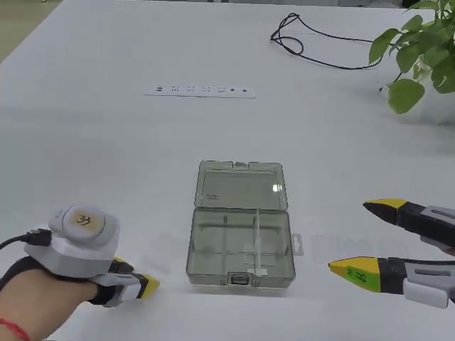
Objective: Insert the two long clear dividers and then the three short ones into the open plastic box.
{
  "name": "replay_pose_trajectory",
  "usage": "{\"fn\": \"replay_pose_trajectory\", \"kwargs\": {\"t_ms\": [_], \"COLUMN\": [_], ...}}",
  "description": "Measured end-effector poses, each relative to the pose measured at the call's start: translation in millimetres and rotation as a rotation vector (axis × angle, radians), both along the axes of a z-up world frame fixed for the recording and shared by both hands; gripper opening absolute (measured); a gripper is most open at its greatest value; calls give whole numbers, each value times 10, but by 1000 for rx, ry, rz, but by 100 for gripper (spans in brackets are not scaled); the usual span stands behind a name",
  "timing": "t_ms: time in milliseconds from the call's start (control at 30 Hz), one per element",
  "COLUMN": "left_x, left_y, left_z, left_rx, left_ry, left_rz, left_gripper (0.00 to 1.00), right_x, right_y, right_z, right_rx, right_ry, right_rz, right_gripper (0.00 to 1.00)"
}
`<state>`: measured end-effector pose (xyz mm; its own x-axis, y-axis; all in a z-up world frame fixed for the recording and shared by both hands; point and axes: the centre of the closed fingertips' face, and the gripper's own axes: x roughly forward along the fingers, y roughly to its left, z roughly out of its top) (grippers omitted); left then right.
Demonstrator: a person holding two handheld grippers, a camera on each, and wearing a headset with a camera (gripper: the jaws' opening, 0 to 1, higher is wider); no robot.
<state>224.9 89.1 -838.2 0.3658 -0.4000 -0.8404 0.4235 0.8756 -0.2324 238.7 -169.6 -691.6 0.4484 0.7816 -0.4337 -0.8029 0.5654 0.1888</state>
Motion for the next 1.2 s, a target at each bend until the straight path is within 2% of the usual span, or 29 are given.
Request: {"fn": "replay_pose_trajectory", "kwargs": {"t_ms": [133,333,633,967,1200], "left_x": [-16,27,130,222,257], "left_y": [-5,-20,-100,-325,-533], "left_z": [75,240,610,1078,1298], "left_rx": [-33,-101,-230,-400,-475], "left_ry": [-15,-52,-134,-223,-265], "left_rz": [33,80,140,169,147], "left_gripper": [30,30,30,30,30], "right_x": [2,-4,4,14,40], "right_y": [41,112,210,378,543], "right_z": [17,37,111,236,325], "right_rx": [-6,-18,-26,-11,22], "right_ry": [-3,-4,-13,-11,2], "right_rz": [8,24,37,41,34], "right_gripper": [77,78,80,80,74]}}
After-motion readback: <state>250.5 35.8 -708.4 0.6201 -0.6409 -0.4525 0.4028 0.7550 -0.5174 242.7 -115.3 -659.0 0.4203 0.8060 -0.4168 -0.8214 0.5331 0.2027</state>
